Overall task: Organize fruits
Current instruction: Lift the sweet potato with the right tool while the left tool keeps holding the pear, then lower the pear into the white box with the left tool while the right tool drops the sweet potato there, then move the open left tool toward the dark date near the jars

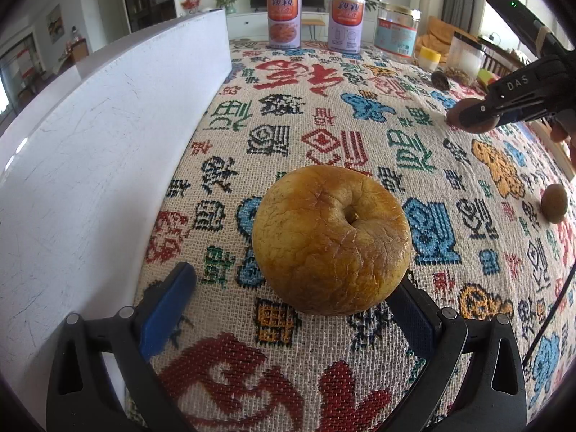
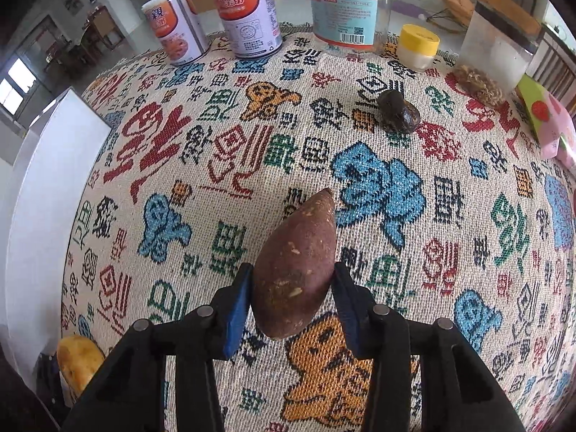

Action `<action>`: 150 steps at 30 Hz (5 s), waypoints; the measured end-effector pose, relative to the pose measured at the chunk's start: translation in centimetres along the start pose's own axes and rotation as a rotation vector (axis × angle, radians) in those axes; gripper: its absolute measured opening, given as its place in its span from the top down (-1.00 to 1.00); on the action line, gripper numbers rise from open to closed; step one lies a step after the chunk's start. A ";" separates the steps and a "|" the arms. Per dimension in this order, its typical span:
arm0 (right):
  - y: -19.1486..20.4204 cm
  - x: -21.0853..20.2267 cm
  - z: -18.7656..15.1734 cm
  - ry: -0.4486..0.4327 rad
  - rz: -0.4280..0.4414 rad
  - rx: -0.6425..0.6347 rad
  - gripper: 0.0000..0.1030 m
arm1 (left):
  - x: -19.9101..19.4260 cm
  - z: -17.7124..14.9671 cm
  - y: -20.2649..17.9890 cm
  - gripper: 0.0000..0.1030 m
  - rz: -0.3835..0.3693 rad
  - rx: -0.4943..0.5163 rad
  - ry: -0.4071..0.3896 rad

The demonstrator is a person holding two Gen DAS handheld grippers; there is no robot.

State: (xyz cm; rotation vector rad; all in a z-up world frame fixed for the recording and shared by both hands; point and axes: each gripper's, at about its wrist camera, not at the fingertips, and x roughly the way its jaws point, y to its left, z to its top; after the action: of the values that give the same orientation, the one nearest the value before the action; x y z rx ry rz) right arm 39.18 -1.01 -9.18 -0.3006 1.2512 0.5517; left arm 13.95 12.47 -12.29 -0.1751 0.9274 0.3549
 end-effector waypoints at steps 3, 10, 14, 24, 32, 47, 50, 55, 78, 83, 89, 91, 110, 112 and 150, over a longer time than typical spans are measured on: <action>1.6 -3.1 -4.1 0.014 0.017 -0.110 0.16 | 0.0 0.0 0.0 -0.99 0.000 0.000 0.000; 4.1 -3.6 -17.6 -0.003 -0.007 -0.234 0.21 | 0.0 0.0 0.0 -0.99 0.000 -0.001 -0.001; 3.4 -4.6 -21.3 -0.169 0.021 -0.140 0.23 | 0.0 0.0 0.0 -0.99 0.003 0.001 -0.001; 3.3 -3.9 -22.9 -0.323 -0.159 -0.050 -0.92 | 0.1 0.0 -0.1 -0.99 0.005 0.001 -0.001; 2.4 -3.6 -22.7 -0.306 -0.103 -0.007 -1.00 | 0.1 0.0 -0.1 -0.99 0.004 0.001 -0.001; 2.4 -3.6 -22.7 -0.307 -0.102 -0.006 -1.00 | 0.1 0.0 -0.1 -0.99 0.005 0.000 -0.001; 2.4 -3.6 -22.7 -0.307 -0.102 -0.006 -1.00 | 0.1 0.0 -0.1 -0.99 0.005 0.000 -0.001; 2.4 -3.6 -22.7 -0.307 -0.102 -0.006 -1.00 | 0.1 0.0 -0.1 -0.99 0.005 0.000 -0.001; 1.4 -7.3 -17.2 -0.211 0.049 0.018 -0.99 | -0.1 1.7 0.7 -0.90 -0.177 -0.032 0.063; 4.4 -2.6 -12.4 0.022 -0.032 -0.129 -0.11 | -1.0 1.3 0.5 -0.37 -0.197 -0.006 0.068; 3.2 -3.9 -15.7 -0.031 0.091 0.041 0.19 | -6.0 -1.4 1.4 -0.37 -0.385 -0.081 0.076; 1.8 -4.3 -18.5 -0.049 0.250 0.207 0.19 | -8.1 -2.4 1.4 -0.37 -0.475 -0.099 0.084; 24.2 -12.6 -12.2 -0.188 0.824 0.003 0.19 | -16.5 0.0 23.7 -0.37 -0.048 -0.471 -0.050; 27.6 -12.0 -11.7 -0.187 0.771 -0.087 0.19 | -14.2 -1.0 24.9 -0.38 -0.010 -0.493 0.009; 1.4 -4.5 -25.1 -0.328 -0.168 0.037 -0.99 | -3.2 -1.7 -4.4 -0.78 -0.093 0.006 -0.030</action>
State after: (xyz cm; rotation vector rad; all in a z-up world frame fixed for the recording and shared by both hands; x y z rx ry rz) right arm 17.13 -13.49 -12.28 -0.2695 0.9087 0.4133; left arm 12.55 7.12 -10.74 -0.2060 0.8871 0.2675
